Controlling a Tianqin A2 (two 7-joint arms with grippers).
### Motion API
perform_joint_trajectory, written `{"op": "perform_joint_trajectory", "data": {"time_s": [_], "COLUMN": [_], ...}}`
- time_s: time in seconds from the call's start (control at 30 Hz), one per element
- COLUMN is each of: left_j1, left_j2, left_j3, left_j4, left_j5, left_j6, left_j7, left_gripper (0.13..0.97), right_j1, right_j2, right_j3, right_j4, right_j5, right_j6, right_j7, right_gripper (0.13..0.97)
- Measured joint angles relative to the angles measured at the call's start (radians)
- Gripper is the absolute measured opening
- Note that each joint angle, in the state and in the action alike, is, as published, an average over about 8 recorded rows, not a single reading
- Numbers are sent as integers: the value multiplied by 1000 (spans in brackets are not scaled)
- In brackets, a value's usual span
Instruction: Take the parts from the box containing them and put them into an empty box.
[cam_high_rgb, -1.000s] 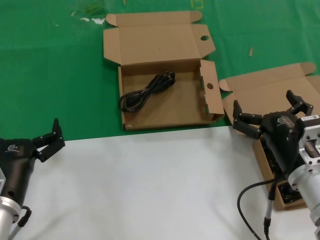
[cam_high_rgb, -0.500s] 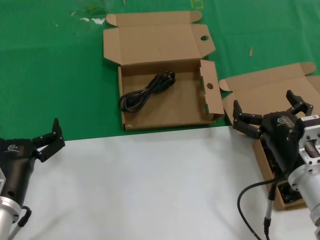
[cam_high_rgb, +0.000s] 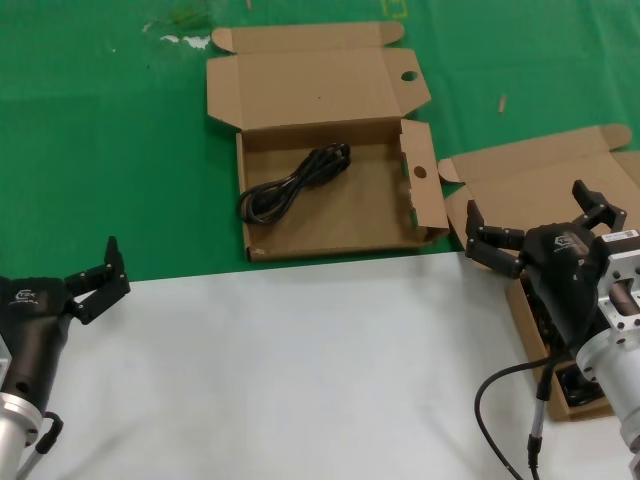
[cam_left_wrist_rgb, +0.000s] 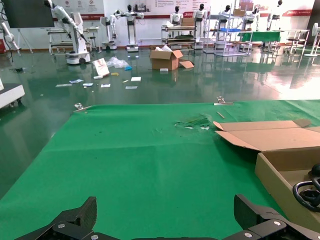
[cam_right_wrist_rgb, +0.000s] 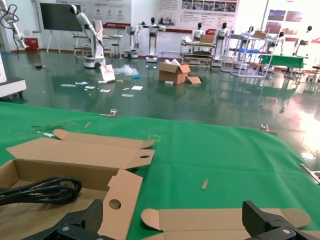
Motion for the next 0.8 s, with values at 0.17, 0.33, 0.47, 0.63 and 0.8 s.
{"op": "perform_joint_trajectory", "data": {"time_s": [0.17,0.33,0.47,0.63,0.8], "left_j1": [0,0,0,0,0], "left_j2": [0,0,0,0,0], "left_j3": [0,0,0,0,0], "left_j4": [0,0,0,0,0], "left_j5": [0,0,0,0,0], "left_j6": [0,0,0,0,0], "left_j7": [0,0,0,0,0], "left_gripper": [966,966,966,966,966], "right_j1": [0,0,0,0,0], "right_j2": [0,0,0,0,0], "right_j3": [0,0,0,0,0], "right_j4": [0,0,0,0,0], "right_j5": [0,0,0,0,0], "right_j6": [0,0,0,0,0], "right_j7": [0,0,0,0,0], "right_gripper": [966,966,966,966,966]}}
